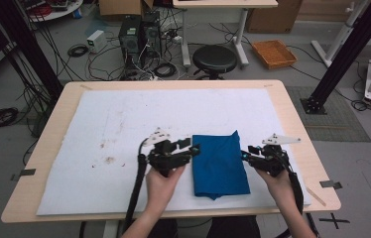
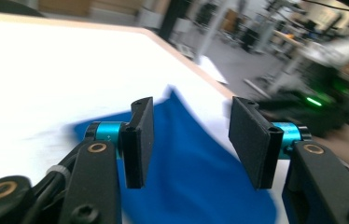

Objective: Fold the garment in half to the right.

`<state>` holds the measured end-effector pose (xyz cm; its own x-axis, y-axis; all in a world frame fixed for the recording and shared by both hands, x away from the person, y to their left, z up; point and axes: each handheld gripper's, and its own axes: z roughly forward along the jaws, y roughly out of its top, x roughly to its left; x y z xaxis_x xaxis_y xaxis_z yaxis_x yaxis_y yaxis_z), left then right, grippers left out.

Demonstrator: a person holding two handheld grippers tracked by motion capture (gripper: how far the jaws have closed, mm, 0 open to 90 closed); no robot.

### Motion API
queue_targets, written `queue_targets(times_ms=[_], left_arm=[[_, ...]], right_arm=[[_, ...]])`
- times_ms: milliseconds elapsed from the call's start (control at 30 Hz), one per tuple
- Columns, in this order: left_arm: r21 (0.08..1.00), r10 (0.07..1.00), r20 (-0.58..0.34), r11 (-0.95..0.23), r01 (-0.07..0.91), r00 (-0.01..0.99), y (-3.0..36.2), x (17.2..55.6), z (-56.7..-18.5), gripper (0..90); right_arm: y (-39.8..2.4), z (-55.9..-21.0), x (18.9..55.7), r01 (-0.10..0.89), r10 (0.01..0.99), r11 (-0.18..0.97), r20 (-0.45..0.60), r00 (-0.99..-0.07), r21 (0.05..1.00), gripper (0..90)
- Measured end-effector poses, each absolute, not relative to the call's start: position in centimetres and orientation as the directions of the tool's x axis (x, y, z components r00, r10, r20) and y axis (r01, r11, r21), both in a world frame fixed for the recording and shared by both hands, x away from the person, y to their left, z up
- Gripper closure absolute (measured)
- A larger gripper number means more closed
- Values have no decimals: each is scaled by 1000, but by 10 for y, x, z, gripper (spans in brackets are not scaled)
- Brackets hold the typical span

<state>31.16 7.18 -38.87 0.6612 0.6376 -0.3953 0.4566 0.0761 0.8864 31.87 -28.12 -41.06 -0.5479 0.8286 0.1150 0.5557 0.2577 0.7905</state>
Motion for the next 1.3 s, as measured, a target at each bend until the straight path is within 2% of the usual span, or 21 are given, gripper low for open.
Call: queue_targets(times_ms=[200, 233, 467, 600, 800, 867, 933, 1067, 1300], left_arm=[[900, 714, -367, 111, 421, 596, 127, 311, -392, 487], [898, 718, -373, 120, 423, 587, 132, 310, -392, 486], [893, 734, -389, 151, 424, 557, 156, 308, -393, 475], [890, 735, -395, 158, 427, 551, 157, 309, -393, 470], [883, 733, -406, 160, 442, 546, 156, 311, -394, 470], [883, 731, -408, 163, 440, 547, 157, 312, -394, 470], [882, 732, -407, 162, 442, 546, 157, 312, -394, 470], [881, 732, -413, 169, 443, 542, 159, 313, -395, 470], [873, 736, -423, 175, 454, 529, 163, 316, -399, 470]], right_arm=[[-282, -421, 259, 560, 815, 232, 155, -558, 796, 621], [-282, -424, 251, 563, 811, 237, 158, -564, 791, 652], [-278, -440, 244, 621, 817, 254, 180, -548, 741, 757], [-281, -443, 244, 623, 821, 267, 165, -546, 735, 900], [-291, -440, 242, 619, 830, 234, 177, -528, 750, 900], [-292, -432, 248, 594, 832, 205, 181, -524, 778, 851], [-289, -423, 260, 580, 836, 187, 182, -518, 793, 775], [-279, -415, 296, 582, 856, 141, 197, -478, 801, 703], [-266, -428, 352, 650, 878, 56, 272, -393, 758, 668]])
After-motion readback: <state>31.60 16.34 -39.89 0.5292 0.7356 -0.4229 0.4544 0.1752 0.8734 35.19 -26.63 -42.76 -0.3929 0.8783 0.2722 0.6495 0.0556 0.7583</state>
